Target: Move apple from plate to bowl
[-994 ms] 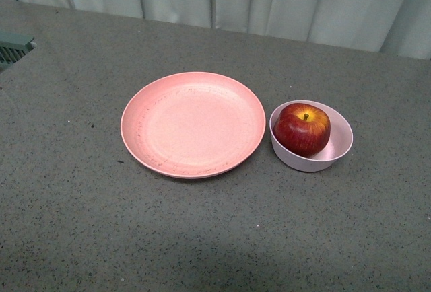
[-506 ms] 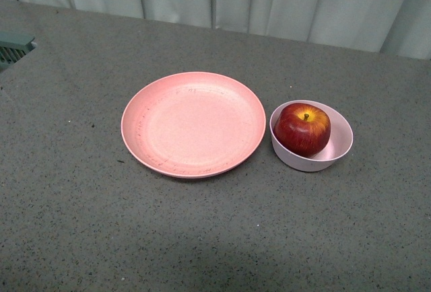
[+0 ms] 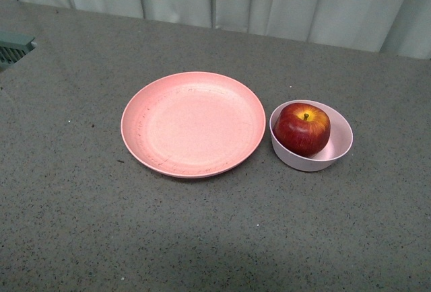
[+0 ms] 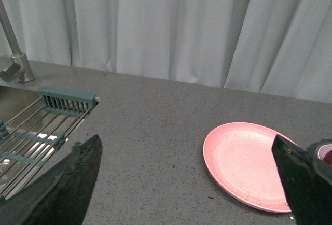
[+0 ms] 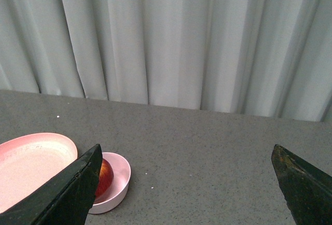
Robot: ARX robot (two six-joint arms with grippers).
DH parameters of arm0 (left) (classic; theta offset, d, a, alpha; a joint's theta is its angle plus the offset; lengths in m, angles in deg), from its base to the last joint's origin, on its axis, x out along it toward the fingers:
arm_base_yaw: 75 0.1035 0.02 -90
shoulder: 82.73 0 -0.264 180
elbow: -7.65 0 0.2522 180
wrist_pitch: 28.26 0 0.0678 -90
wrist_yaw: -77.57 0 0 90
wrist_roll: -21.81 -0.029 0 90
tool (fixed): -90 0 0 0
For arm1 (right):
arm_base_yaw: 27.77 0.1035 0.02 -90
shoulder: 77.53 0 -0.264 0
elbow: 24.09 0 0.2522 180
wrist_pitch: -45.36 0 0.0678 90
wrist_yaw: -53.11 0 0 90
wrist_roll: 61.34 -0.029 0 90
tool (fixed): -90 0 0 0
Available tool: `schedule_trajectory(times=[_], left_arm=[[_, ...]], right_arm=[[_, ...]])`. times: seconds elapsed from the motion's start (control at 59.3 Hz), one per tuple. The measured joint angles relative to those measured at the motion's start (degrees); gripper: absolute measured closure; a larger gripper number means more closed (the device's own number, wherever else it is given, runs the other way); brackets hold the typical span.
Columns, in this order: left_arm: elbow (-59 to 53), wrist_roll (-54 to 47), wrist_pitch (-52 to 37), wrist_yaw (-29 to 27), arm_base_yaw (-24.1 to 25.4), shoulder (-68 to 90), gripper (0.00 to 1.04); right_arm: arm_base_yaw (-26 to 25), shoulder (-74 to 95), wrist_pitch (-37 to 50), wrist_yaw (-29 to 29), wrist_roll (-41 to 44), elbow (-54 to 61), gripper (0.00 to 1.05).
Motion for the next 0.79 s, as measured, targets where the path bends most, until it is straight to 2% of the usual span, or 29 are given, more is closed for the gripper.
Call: schedule_trajectory(times=[0.017, 0.101, 0.792], left_arm=[[0.00, -0.02, 0.00, -0.02, 0.00, 0.00, 0.05], [0.00, -0.02, 0.00, -0.02, 0.00, 0.00, 0.07], [0.00, -0.02, 0.00, -0.02, 0.00, 0.00, 0.07]], right_arm=[[0.00, 0.00, 0.00, 0.00, 0.00, 0.00, 0.09], [0.00, 0.00, 0.00, 0.00, 0.00, 0.00, 0.09], [0.00, 0.00, 0.00, 0.00, 0.00, 0.00, 0.09]])
